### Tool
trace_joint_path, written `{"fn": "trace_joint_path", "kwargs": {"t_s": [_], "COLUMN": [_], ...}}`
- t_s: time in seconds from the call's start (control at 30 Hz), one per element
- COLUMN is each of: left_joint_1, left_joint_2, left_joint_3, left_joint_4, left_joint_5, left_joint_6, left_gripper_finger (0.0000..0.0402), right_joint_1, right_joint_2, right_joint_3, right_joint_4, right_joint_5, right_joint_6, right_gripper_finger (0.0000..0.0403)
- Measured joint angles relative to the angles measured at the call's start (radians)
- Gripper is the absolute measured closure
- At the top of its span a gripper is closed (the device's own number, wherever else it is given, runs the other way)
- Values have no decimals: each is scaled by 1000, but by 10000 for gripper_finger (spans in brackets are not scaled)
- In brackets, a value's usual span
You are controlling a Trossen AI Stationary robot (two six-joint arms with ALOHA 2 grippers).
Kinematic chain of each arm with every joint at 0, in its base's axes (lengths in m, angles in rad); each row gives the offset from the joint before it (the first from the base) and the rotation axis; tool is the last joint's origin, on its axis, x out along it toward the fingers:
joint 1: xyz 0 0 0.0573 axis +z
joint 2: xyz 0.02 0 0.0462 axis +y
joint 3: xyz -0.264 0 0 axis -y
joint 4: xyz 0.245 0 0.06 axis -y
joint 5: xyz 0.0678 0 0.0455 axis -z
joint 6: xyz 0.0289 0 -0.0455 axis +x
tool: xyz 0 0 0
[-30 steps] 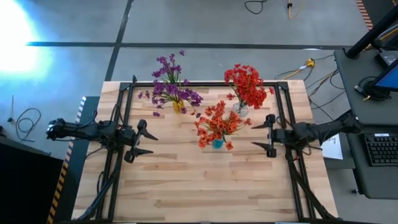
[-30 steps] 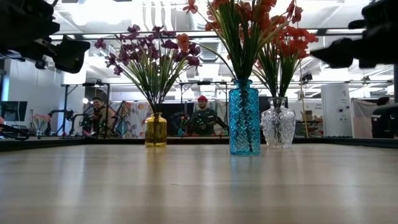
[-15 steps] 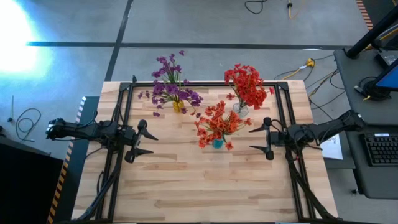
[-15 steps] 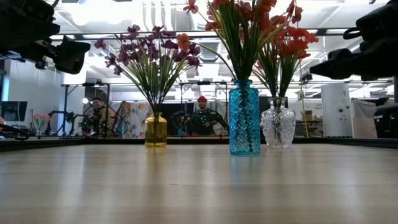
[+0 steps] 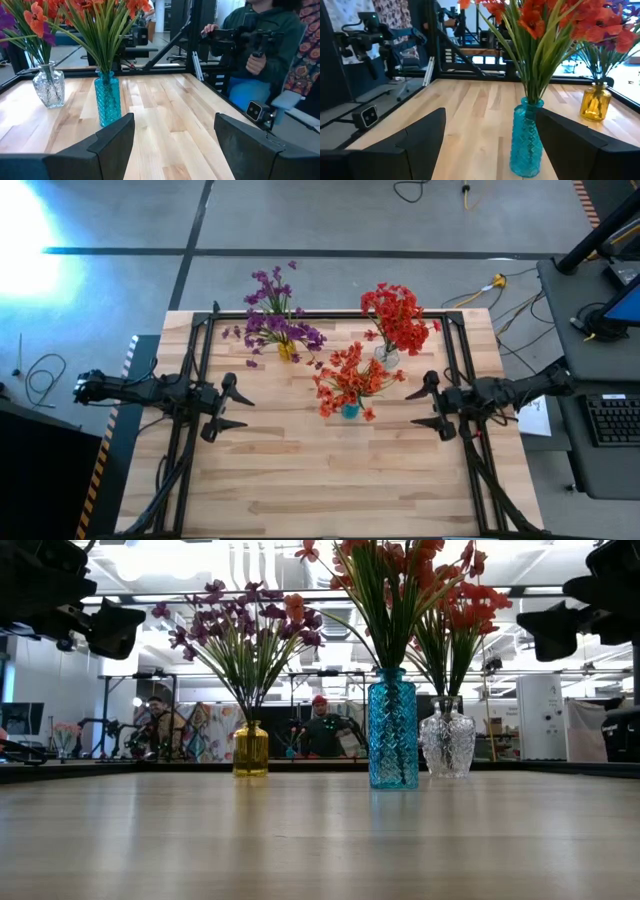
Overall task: Sort flowers into vase by color
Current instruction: Return to Home Position
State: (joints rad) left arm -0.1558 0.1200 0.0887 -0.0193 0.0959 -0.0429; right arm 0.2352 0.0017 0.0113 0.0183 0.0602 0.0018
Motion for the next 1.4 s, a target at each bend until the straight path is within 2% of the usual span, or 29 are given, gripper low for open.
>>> {"fn": "trace_joint_path", "kwargs": {"t_s": [0.27,0.43,1.4], "left_joint_1": [0,0,0], "left_joint_2": [19,36,122], "left_joint_3": [0,0,0], "left_joint_4": [3,3,3], "left_joint_5": [-1,-1,-3], "left_joint_6": [0,0,0], "left_gripper_finger": [139,139,139], "right_joint_1": [-2,-4,-4], "right_joint_2": [-1,-1,33], "right_joint_3": [0,0,0], "right_joint_4": [-11,-7,-6], "right_joint_5": [-65,-61,-60], "right_joint_6": [8,136,118], "right_gripper_finger": [95,95,98]}}
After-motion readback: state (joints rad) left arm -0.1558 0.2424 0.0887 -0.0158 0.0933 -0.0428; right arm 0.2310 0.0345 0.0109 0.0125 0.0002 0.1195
